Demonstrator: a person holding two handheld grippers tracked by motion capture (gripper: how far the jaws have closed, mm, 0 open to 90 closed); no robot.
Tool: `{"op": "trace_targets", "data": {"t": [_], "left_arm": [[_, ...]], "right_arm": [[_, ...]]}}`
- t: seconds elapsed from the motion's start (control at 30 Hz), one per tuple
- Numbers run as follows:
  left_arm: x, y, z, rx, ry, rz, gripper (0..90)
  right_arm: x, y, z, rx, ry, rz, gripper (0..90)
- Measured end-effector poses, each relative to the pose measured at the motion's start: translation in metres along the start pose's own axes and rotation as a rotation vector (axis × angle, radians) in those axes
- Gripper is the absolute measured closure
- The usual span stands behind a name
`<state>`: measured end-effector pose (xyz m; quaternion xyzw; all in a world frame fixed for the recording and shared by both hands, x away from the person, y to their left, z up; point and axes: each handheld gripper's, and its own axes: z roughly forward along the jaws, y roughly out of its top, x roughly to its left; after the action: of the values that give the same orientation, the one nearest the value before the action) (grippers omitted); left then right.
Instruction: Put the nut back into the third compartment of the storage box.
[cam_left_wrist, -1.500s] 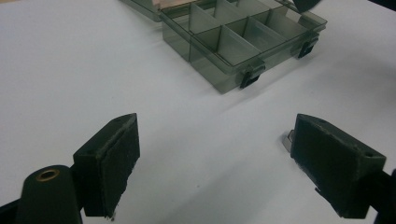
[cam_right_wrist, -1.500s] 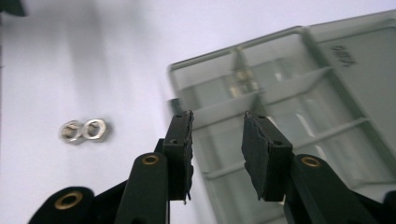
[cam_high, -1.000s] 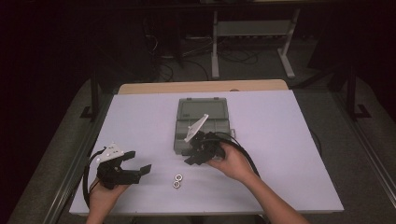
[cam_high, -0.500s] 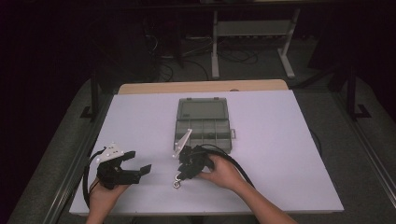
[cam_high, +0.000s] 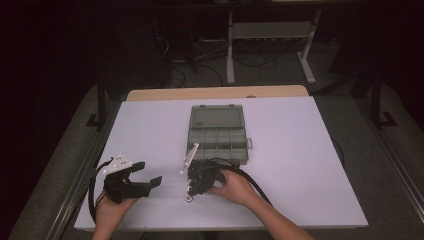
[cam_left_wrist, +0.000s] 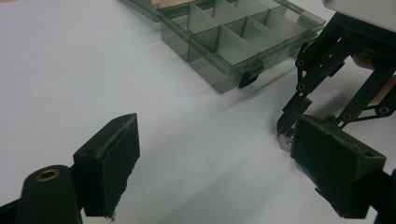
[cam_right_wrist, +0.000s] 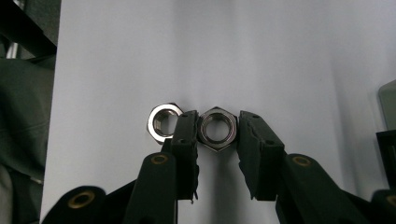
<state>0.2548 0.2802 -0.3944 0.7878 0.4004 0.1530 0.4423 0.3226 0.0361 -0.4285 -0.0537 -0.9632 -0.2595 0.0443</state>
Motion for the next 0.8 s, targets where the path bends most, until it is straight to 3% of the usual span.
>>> {"op": "trace_targets", "data": {"t": [0.2,0.43,0.5,0.8], "left_arm": [[-0.0002,-0.0001,0.0,-0.001,0.001,-0.004,15.4],[0.0,-0.0001,0.0,-0.001,0.001,-0.004,15.4],[0.0004,0.0,-0.0004,0.003,0.001,0.003,15.4],[0.0003,-0.0002,-0.0004,-0.003,0.002,-0.004,15.4]], "right_arm": [[0.0034,0.0014,0.0003,0.014,-0.036,-0.039,68.9],[0.002,0.001,-0.0011,0.012,-0.022,-0.021,69.1],[0.0014,0.0003,-0.0021,0.011,-0.008,0.013,69.1],[-0.0004,-0.0008,-0.0083,-0.013,0.008,0.029,69.2]]}}
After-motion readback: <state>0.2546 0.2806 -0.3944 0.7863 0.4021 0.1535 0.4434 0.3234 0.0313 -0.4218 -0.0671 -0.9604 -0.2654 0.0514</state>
